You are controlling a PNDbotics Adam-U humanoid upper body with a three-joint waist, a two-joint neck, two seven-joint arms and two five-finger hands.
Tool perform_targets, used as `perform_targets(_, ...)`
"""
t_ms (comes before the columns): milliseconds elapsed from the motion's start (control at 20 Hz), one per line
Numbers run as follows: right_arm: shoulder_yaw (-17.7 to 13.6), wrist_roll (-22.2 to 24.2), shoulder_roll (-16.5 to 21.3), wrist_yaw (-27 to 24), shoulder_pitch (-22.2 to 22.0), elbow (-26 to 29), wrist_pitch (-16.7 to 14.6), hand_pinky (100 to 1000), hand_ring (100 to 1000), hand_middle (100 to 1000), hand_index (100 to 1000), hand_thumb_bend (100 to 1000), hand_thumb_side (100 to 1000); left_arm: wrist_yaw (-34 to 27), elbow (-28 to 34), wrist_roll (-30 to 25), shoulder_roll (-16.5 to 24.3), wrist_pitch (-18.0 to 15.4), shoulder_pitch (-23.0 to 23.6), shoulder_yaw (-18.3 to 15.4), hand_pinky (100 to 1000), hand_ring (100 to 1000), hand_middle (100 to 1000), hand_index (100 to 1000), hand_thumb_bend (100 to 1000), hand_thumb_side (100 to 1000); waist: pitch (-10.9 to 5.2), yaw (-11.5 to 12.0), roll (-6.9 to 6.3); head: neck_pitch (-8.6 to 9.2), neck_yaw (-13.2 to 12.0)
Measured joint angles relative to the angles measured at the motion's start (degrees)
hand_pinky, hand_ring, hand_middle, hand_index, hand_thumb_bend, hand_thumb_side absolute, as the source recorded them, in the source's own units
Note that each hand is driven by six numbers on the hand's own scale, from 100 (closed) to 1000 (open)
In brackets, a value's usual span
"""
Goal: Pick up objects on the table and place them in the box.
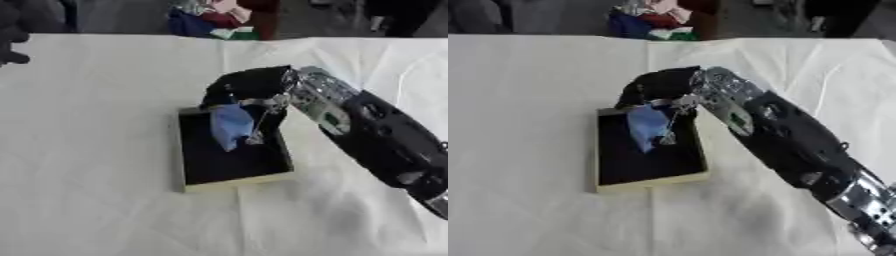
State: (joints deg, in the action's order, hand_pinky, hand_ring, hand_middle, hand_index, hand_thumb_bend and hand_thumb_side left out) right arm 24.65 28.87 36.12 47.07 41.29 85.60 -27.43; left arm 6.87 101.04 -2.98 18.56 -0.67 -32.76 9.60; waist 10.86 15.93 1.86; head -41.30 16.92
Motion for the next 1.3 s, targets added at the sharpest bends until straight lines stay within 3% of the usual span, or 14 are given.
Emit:
perform_targets(200,-1.38,-0.23,2.87,-2.14,-0.62,5.41,1.25,1000,1000,917,1000,381,319,0.00,0.00,0.02,0.03,0.00,0.17,-0.01,693,782,813,882,321,797,-0.32,-0.66,0.00,-0.31,-0.50)
perform_targets(250,-1.56,0.04,3.28,-2.67,-0.76,6.42,1.68,1000,1000,913,1000,326,355,0.00,0.00,0.02,0.04,0.00,0.22,-0.01,692,782,813,882,321,797,-0.32,-0.66,0.00,-0.41,-0.59)
perform_targets(300,-1.74,0.37,3.60,-3.26,-0.89,7.41,2.21,1000,1000,881,1000,375,326,0.00,0.00,0.03,0.05,0.00,0.28,-0.02,693,782,813,882,321,797,-0.33,-0.69,0.00,-0.46,-0.64)
perform_targets(400,-2.54,0.41,4.20,-4.37,-1.76,9.37,3.30,1000,991,868,1000,374,325,0.03,0.00,0.29,0.16,0.01,0.77,-0.37,692,782,813,882,321,796,-0.69,-1.92,-0.01,-0.57,-1.27)
perform_targets(650,-8.62,-2.75,6.47,-8.54,-6.56,14.57,7.38,958,938,815,977,361,321,0.14,-0.01,1.32,0.80,0.04,1.72,-1.37,691,782,813,881,322,795,-0.97,-5.13,-0.34,-0.96,-3.35)
perform_targets(700,-10.15,-3.63,6.47,-9.47,-8.13,15.47,8.30,944,925,810,970,300,343,0.18,-0.03,1.55,0.84,0.08,1.89,-1.48,691,782,813,881,322,795,-0.96,-5.98,-0.42,-0.98,-3.85)
perform_targets(750,-11.65,-4.55,6.40,-10.43,-9.61,16.38,9.22,933,915,796,964,347,320,0.19,-0.05,1.78,0.88,0.10,2.10,-1.62,690,782,813,881,322,795,-0.95,-6.39,-0.63,-0.99,-4.31)
perform_targets(950,-17.38,-8.04,4.25,-13.95,-15.03,20.17,12.73,880,868,761,940,320,316,0.24,-0.36,2.55,1.11,0.18,3.05,-2.29,689,782,813,881,322,794,-0.56,-8.35,-0.78,-0.99,-5.88)
perform_targets(1300,-27.55,-14.27,-1.59,-20.14,-24.59,26.88,18.95,833,836,751,926,301,320,0.28,-0.71,3.29,1.54,0.17,4.30,-2.82,687,782,813,881,323,793,-0.22,-9.69,-0.91,-1.02,-7.05)
